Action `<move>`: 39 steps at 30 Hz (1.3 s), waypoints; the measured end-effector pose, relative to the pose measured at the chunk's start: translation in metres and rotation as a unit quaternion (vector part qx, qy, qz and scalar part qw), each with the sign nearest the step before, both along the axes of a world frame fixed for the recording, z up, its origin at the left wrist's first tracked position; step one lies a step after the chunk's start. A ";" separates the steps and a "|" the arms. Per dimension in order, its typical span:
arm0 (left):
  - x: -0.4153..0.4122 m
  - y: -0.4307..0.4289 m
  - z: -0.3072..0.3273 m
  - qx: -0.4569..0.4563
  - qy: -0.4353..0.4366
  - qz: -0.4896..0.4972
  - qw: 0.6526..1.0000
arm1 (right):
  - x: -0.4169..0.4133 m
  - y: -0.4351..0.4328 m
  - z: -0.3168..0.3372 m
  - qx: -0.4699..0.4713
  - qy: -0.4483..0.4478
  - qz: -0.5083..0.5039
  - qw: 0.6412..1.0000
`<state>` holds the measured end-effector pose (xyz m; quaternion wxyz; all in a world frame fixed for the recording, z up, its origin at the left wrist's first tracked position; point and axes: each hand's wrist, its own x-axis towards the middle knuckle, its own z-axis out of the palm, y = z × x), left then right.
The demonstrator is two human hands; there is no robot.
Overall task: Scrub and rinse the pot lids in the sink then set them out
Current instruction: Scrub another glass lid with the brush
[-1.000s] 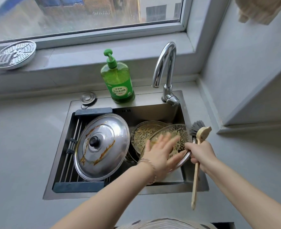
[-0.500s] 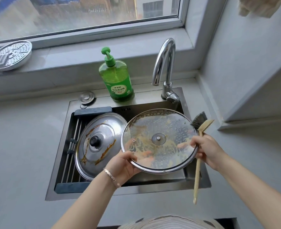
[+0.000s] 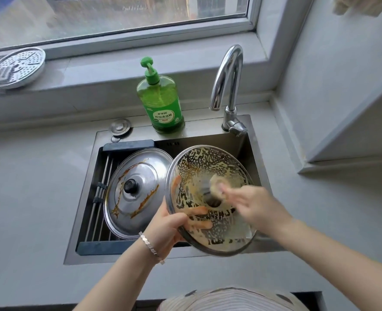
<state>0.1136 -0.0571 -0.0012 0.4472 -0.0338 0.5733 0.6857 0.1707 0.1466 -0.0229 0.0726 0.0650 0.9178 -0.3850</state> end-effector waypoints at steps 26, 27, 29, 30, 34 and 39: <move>0.001 -0.004 0.007 0.023 0.028 0.045 0.998 | 0.000 -0.008 0.007 -0.045 -0.088 -0.003 0.995; 0.002 -0.004 0.008 0.019 0.030 0.038 0.999 | -0.006 0.002 0.010 -0.009 -0.102 -0.032 0.994; 0.002 -0.002 0.008 0.002 0.042 0.035 0.998 | -0.004 0.001 0.012 0.009 -0.114 -0.026 0.993; 0.001 -0.001 0.008 -0.003 0.051 0.038 0.998 | 0.000 -0.010 0.017 -0.009 -0.116 0.009 0.993; 0.003 0.000 0.008 0.009 0.048 0.037 0.998 | -0.007 -0.033 0.031 -0.074 -0.051 0.051 0.995; 0.008 0.005 0.014 0.020 0.027 0.004 0.999 | -0.047 -0.001 0.022 -0.025 -0.038 -0.096 0.994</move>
